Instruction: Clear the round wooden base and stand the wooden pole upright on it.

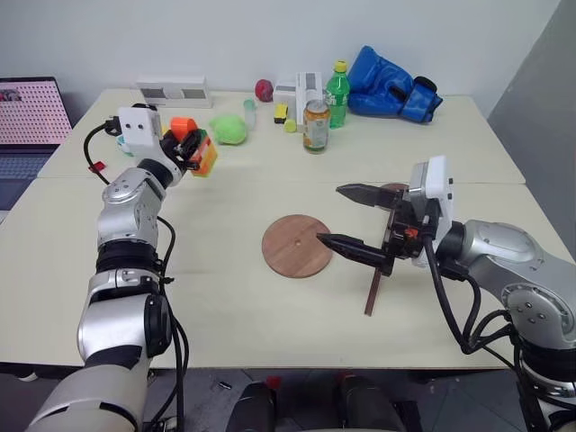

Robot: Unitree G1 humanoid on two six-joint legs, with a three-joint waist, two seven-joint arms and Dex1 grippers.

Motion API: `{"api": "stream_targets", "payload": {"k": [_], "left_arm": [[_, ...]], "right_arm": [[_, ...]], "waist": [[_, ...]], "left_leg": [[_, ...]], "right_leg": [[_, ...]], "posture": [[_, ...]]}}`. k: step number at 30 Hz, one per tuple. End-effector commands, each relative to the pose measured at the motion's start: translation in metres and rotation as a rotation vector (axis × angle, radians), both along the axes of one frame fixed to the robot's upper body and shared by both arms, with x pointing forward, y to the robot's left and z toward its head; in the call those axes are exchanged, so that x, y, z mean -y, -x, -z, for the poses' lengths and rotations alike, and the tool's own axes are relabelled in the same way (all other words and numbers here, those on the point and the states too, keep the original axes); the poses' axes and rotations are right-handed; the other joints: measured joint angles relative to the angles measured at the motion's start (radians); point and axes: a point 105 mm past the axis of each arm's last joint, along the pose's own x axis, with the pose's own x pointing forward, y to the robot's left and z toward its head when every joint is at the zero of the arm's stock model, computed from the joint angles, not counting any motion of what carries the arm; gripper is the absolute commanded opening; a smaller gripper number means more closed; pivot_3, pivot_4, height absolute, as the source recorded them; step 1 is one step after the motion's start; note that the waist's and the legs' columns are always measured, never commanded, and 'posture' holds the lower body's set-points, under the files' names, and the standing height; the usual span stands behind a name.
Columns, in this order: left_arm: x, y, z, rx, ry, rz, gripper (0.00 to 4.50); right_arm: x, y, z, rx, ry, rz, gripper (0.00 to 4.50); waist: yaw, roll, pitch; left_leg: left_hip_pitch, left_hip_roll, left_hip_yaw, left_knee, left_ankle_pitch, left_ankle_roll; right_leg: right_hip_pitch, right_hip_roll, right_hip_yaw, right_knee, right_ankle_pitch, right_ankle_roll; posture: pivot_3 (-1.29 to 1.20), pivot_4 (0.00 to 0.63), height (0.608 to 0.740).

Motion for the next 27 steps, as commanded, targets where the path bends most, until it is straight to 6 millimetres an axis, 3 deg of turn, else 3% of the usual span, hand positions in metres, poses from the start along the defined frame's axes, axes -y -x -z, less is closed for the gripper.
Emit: {"api": "stream_targets", "payload": {"k": [1, 15, 17, 27], "left_arm": [[-0.014, -0.002, -0.006, 0.029, -0.029, -0.086, 1.5], [-0.017, -0.006, 0.012, -0.024, -0.03, -0.114, 1.5], [-0.017, -0.006, 0.014, -0.034, -0.041, -0.112, 2.21], [-0.02, -0.005, 0.011, -0.024, -0.042, -0.104, 4.21]], "right_arm": [[0.0, -0.008, -0.009, 0.074, 0.015, 0.08, 4.5], [0.008, -0.01, 0.003, 0.066, 0.027, 0.14, 4.5], [0.009, -0.01, 0.005, 0.062, 0.027, 0.148, 4.5], [0.009, -0.012, 0.004, 0.062, 0.027, 0.153, 4.5]], "waist": [[-0.002, 0.0, 0.0], [-0.004, 0.0, 0.0], [-0.004, 0.0, 0.0], [-0.004, 0.0, 0.0]], "left_leg": [[-0.001, 0.0, -0.001, 0.0, 0.0, 0.0], [-0.006, 0.0, -0.001, 0.001, 0.002, -0.004], [-0.006, 0.0, -0.001, 0.001, 0.002, -0.004], [-0.006, 0.0, -0.001, 0.001, 0.002, -0.004]], "right_leg": [[-0.001, 0.0, -0.001, 0.0, 0.0, 0.0], [-0.006, 0.0, -0.002, 0.002, 0.0, 0.0], [-0.006, 0.0, -0.002, 0.002, 0.0, 0.0], [-0.006, 0.0, -0.002, 0.002, 0.0, 0.0]], "posture": [[0.0, 0.15, 0.74], [0.0, 0.15, 0.74], [0.0, 0.15, 0.74], [0.0, 0.15, 0.74]]}}
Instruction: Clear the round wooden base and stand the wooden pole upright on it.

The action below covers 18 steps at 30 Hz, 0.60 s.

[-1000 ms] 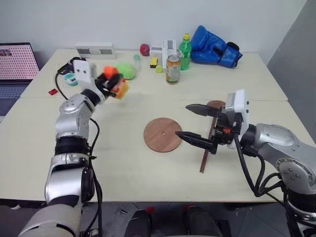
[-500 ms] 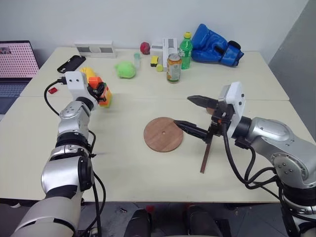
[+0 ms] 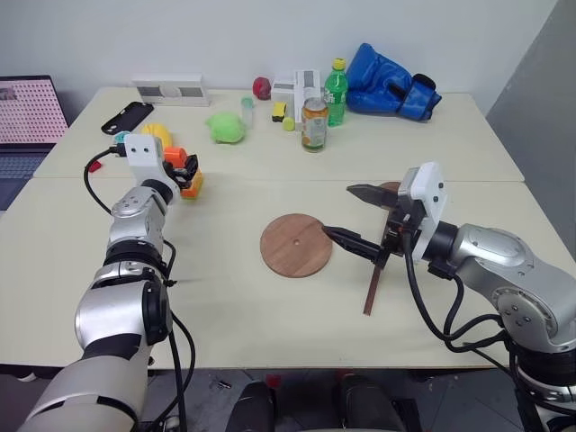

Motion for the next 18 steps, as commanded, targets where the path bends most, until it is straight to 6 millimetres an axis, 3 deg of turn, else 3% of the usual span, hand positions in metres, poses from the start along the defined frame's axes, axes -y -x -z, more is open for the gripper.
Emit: {"api": "stream_targets", "payload": {"k": [1, 6, 12, 15, 18], "left_arm": [[-0.005, 0.0, -0.03, 0.088, -0.023, 0.006, 4.44], [-0.003, 0.002, -0.043, 0.121, -0.042, 0.031, 4.48], [-0.01, 0.02, -0.089, 0.237, -0.158, 0.055, 4.48], [-0.004, 0.03, -0.101, 0.249, -0.175, 0.115, 4.48], [0.022, 0.047, -0.117, 0.269, -0.191, 0.289, 4.48]], "right_arm": [[-0.001, 0.004, -0.013, 0.064, -0.01, -0.012, 4.5], [0.0, 0.003, -0.013, 0.058, -0.008, -0.012, 4.5], [0.004, 0.0, -0.011, 0.046, -0.004, -0.002, 4.5], [0.009, 0.0, -0.01, 0.038, 0.007, 0.012, 4.5], [0.026, 0.0, -0.006, 0.0, 0.032, 0.052, 4.5]], "waist": [[0.0, 0.0, 0.0], [-0.001, 0.0, 0.0], [-0.005, 0.0, 0.0], [-0.006, 0.0, 0.0], [-0.003, 0.0, 0.0]], "left_leg": [[0.0, 0.0, 0.0, 0.0, 0.0, 0.0], [0.0, 0.0, 0.0, 0.0, 0.0, 0.0], [0.0, 0.001, 0.0, 0.0, 0.0, 0.0], [0.0, 0.001, 0.0, 0.0, 0.0, 0.0], [0.0, 0.001, 0.0, 0.0, 0.0, 0.0]], "right_leg": [[0.0, 0.0, 0.0, 0.0, 0.0, 0.0], [0.0, 0.0, 0.0, 0.0, 0.0, 0.0], [-0.001, 0.0, 0.0, 0.001, 0.0, 0.0], [-0.001, 0.0, 0.001, 0.001, 0.0, 0.0], [-0.001, 0.0, 0.001, 0.001, 0.0, 0.0]], "posture": [[0.0, 0.15, 0.74], [0.0, 0.15, 0.74], [0.0, 0.15, 0.74], [0.0, 0.15, 0.74], [0.0, 0.15, 0.74]]}}
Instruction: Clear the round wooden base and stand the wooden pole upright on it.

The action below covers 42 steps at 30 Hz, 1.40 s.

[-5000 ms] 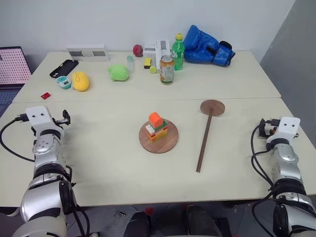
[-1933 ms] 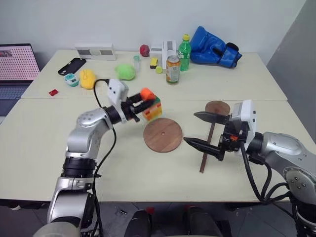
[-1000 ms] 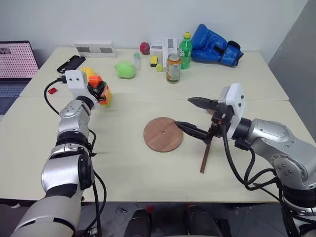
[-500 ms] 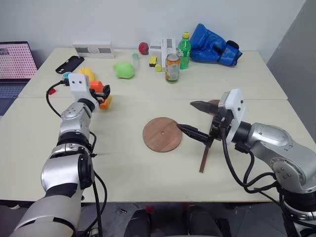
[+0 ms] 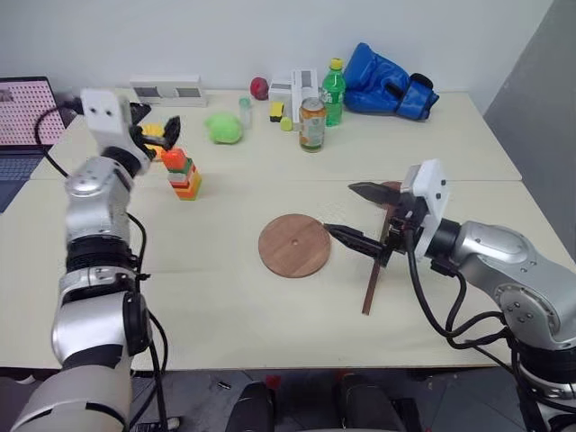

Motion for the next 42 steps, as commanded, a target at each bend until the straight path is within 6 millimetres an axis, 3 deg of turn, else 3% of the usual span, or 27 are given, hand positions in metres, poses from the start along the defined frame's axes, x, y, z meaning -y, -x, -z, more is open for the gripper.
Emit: {"api": "stream_targets", "payload": {"k": [1, 3, 6, 9, 11, 16, 18, 23, 28, 37, 40, 42], "left_arm": [[0.042, 0.028, -0.03, 0.037, -0.047, 0.277, 4.48], [0.077, 0.05, -0.024, -0.014, -0.079, 0.512, 4.48], [0.12, 0.088, 0.001, -0.143, -0.143, 0.815, 4.48], [0.136, 0.104, 0.014, -0.206, -0.144, 0.918, 4.48], [0.154, 0.118, 0.032, -0.252, -0.162, 1.013, 4.48], [0.184, 0.144, 0.062, -0.294, -0.187, 1.109, 4.48], [0.184, 0.147, 0.073, -0.304, -0.246, 1.106, 4.48], [0.183, 0.147, 0.073, -0.288, -0.224, 1.094, 4.48], [0.185, 0.151, 0.073, -0.288, -0.226, 1.089, 4.48], [0.185, 0.149, 0.073, -0.286, -0.232, 1.06, 4.48], [0.182, 0.147, 0.074, -0.29, -0.235, 1.041, 4.5], [0.182, 0.148, 0.075, -0.292, -0.238, 1.043, 4.5]], "right_arm": [[0.03, 0.0, 0.0, -0.034, 0.027, 0.076, 4.5], [0.052, -0.003, 0.011, -0.104, 0.072, 0.141, 4.5], [0.076, -0.005, 0.025, -0.254, 0.047, 0.202, 4.5], [0.092, -0.014, 0.035, -0.358, -0.014, 0.257, 4.5], [0.108, -0.024, 0.049, -0.519, -0.125, 0.306, 4.5], [0.114, -0.035, 0.07, -0.828, -0.337, 0.236, 4.5], [0.119, -0.045, 0.076, -0.908, -0.412, 0.252, 4.5], [0.121, -0.067, 0.095, -0.978, -0.456, 0.285, 4.5], [0.112, -0.08, 0.107, -0.978, -0.418, 0.268, 4.5], [0.087, -0.102, 0.107, -0.942, -0.414, 0.216, 4.5], [0.085, -0.099, 0.107, -0.961, -0.422, 0.186, 4.05], [0.086, -0.096, 0.109, -0.97, -0.412, 0.178, 3.5]], "waist": [[0.006, 0.0, 0.0], [0.009, 0.0, 0.0], [0.008, 0.0, 0.0], [0.006, 0.0, 0.0], [0.001, 0.0, 0.0], [0.001, 0.0, 0.0], [-0.002, 0.001, 0.001], [0.005, 0.001, 0.001], [0.006, 0.001, 0.001], [-0.008, 0.001, 0.001], [-0.008, 0.001, 0.001], [-0.008, 0.001, 0.001]], "left_leg": [[0.0, 0.0, 0.0, 0.0, 0.0, 0.0], [-0.001, 0.0, 0.0, 0.0, 0.0, 0.0], [0.0, 0.0, 0.001, 0.0, 0.0, 0.0], [0.002, 0.0, 0.002, 0.0, -0.001, 0.002], [0.004, 0.001, 0.004, 0.0, -0.002, 0.004], [0.007, 0.001, 0.006, 0.0, -0.003, 0.005], [0.008, 0.002, 0.007, 0.0, -0.003, 0.005], [0.008, 0.001, 0.007, 0.0, -0.003, 0.005], [0.008, 0.001, 0.007, 0.0, -0.003, 0.005], [0.009, 0.001, 0.006, 0.0, -0.003, 0.005], [0.009, 0.001, 0.006, 0.0, -0.003, 0.005], [0.009, 0.001, 0.006, 0.0, -0.003, 0.005]], "right_leg": [[0.0, 0.0, 0.0, 0.0, 0.0, 0.0], [0.0, 0.0, 0.0, -0.001, 0.0, 0.0], [0.002, -0.001, 0.0, -0.002, 0.0, 0.0], [0.002, 0.0, 0.002, -0.001, 0.0, 0.0], [0.003, 0.001, 0.004, 0.002, 0.0, 0.0], [0.005, 0.002, 0.006, 0.002, 0.0, 0.0], [0.006, 0.002, 0.007, 0.002, 0.0, 0.0], [0.006, 0.002, 0.007, 0.001, 0.0, 0.0], [0.006, 0.001, 0.007, 0.0, 0.0, 0.0], [0.007, 0.002, 0.006, 0.001, 0.0, 0.0], [0.007, 0.002, 0.006, 0.001, 0.0, 0.0], [0.007, 0.002, 0.006, 0.001, 0.0, 0.0]], "posture": [[0.0, 0.15, 0.74], [0.0, 0.15, 0.74], [0.0, 0.15, 0.74], [0.0, 0.15, 0.74], [0.0, 0.15, 0.74], [0.0, 0.15, 0.74], [0.0, 0.15, 0.74], [0.0, 0.15, 0.74], [0.0, 0.15, 0.74], [0.0, 0.15, 0.74], [0.0, 0.15, 0.74], [0.0, 0.15, 0.74]]}}
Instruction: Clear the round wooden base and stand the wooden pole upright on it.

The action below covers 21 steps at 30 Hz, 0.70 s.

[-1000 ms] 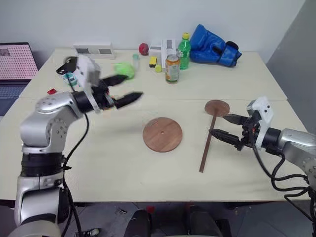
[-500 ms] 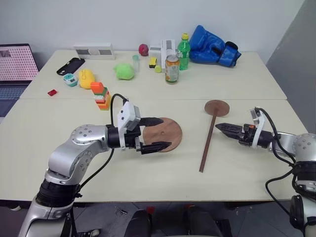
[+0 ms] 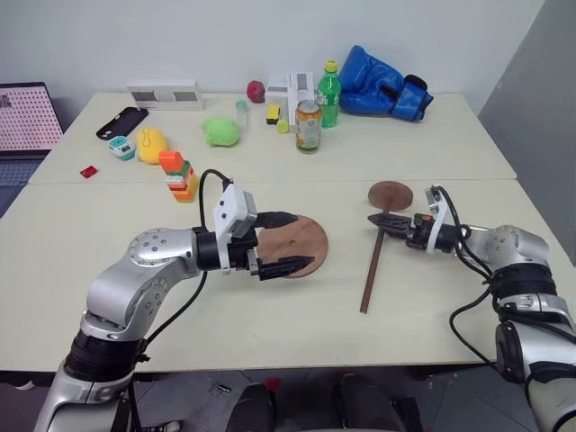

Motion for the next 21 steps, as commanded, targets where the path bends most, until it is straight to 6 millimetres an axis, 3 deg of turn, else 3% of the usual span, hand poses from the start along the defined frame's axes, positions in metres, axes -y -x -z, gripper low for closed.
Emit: {"api": "stream_targets", "payload": {"k": [1, 14, 21], "left_arm": [[-0.001, 0.003, -0.007, 0.045, -0.007, 0.0, 4.5], [0.002, 0.0, -0.003, 0.045, -0.035, 0.025, 4.5], [-0.003, -0.01, -0.009, 0.137, -0.008, -0.013, 4.5]], "right_arm": [[0.0, 0.004, 0.0, -0.002, -0.007, -0.033, 3.19], [-0.001, 0.01, -0.003, -0.026, -0.027, -0.092, 0.49], [-0.005, 0.011, -0.03, 0.098, -0.021, -0.142, 0.39]], "waist": [[0.0, 0.0, 0.0], [0.0, 0.0, 0.0], [0.001, 0.0, 0.0]], "left_leg": [[0.0, 0.0, 0.0, 0.0, 0.0, 0.0], [0.0, 0.0, 0.0, 0.0, 0.0, 0.0], [0.0, -0.001, 0.0, 0.0, 0.0, 0.0]], "right_leg": [[0.0, 0.0, 0.0, 0.0, 0.0, 0.0], [0.0, 0.0, 0.0, 0.0, 0.0, 0.0], [0.0, -0.001, 0.0, -0.001, 0.0, 0.0]], "posture": [[0.0, 0.15, 0.74], [0.0, 0.15, 0.74], [0.0, 0.15, 0.74]]}}
